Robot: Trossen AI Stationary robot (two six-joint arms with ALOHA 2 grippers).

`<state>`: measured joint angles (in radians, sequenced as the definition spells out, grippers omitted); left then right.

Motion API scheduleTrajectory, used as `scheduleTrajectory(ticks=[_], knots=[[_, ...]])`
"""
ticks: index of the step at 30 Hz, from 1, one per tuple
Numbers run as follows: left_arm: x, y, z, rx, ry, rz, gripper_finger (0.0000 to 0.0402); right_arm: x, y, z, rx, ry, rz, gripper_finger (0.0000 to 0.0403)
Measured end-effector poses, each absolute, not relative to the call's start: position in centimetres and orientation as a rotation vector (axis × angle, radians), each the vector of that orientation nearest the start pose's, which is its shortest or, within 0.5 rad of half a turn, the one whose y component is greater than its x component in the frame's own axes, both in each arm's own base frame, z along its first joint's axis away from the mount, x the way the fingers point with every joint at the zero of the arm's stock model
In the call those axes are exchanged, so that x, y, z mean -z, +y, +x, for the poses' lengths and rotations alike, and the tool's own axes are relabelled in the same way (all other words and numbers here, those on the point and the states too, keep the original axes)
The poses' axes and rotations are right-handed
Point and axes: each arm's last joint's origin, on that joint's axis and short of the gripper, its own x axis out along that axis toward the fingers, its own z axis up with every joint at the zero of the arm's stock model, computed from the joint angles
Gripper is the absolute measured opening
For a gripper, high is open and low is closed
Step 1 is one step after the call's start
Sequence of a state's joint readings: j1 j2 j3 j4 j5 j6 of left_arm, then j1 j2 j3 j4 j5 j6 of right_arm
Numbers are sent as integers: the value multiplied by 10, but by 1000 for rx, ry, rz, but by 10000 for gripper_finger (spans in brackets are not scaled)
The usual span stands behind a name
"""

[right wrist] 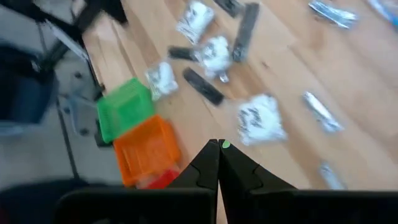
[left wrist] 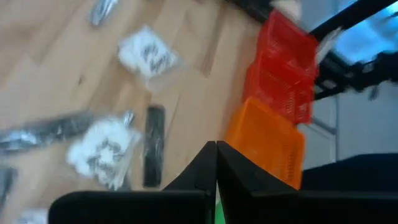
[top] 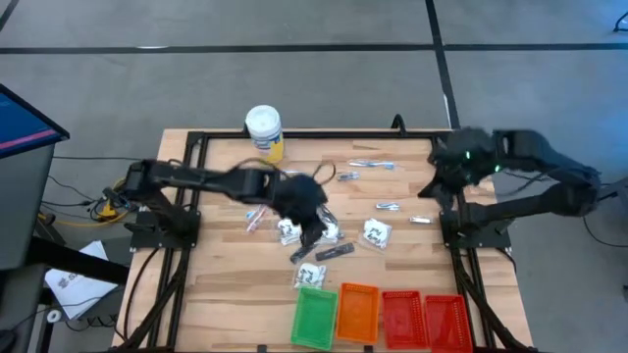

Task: Pick & Place Travel size toiletries
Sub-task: Adjust the orange bin

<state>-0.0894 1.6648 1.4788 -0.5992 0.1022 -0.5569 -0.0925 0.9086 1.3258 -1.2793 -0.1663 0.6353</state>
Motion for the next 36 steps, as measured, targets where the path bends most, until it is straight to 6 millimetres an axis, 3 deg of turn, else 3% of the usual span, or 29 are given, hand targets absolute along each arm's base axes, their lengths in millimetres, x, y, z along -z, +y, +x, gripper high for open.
scheduleTrajectory(ticks=[4, 7, 16, 20, 28, 36], knots=[[-305, -67, 352, -14, 795, -537, 1, -377, 23, 130, 178, 720, 754, 0], [-289, -90, 348, 8, 813, -519, 1, -368, 50, 143, 148, 642, 780, 0], [-271, -140, 331, 23, 803, -515, 1, -320, 128, 199, 152, 857, 738, 0], [-264, -151, 324, 20, 823, -517, 1, -302, 160, 222, 136, 947, 678, 0], [-241, -166, 317, 75, 834, -538, 1, -267, 202, 266, 141, 1089, 576, 0], [-230, -174, 315, 92, 826, -585, 1, -238, 217, 297, 170, 1201, 448, 0]])
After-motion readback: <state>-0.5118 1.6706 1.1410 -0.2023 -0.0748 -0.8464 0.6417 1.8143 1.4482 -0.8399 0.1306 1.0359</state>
